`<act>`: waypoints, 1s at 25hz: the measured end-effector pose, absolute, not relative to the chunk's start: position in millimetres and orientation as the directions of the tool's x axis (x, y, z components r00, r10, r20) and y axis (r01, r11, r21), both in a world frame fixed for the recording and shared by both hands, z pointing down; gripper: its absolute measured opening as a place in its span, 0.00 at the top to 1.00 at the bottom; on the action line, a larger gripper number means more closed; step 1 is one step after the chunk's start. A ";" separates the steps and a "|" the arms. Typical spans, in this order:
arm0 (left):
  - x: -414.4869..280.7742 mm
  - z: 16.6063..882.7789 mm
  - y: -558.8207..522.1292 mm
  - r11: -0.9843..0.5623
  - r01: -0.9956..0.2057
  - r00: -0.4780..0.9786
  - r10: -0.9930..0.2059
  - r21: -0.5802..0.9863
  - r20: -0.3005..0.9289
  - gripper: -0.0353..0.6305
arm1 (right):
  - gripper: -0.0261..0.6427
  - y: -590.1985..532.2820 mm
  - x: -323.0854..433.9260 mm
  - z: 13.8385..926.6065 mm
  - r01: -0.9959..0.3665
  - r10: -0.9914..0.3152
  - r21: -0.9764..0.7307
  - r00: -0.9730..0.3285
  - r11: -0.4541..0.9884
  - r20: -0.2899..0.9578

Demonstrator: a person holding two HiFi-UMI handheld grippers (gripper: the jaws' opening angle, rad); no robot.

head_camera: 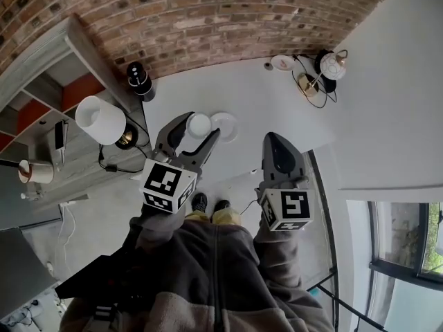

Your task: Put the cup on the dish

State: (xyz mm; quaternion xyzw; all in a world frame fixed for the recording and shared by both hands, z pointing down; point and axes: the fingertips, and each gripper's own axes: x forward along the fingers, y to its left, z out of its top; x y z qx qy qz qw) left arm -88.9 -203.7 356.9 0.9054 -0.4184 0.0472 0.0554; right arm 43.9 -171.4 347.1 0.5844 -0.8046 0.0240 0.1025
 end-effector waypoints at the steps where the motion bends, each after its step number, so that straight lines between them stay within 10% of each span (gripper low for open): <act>1: -87.0 357.5 -206.4 -0.642 -0.764 0.644 -0.753 0.064 0.134 0.54 | 0.96 -174.3 46.5 349.9 -0.945 -0.933 0.079 -0.297 0.318 0.201; 25: -31.7 521.3 -269.8 -0.655 -0.747 0.644 -0.672 0.112 0.367 0.54 | 0.96 -242.6 96.7 476.5 -0.945 -0.869 -0.070 -0.322 0.319 0.375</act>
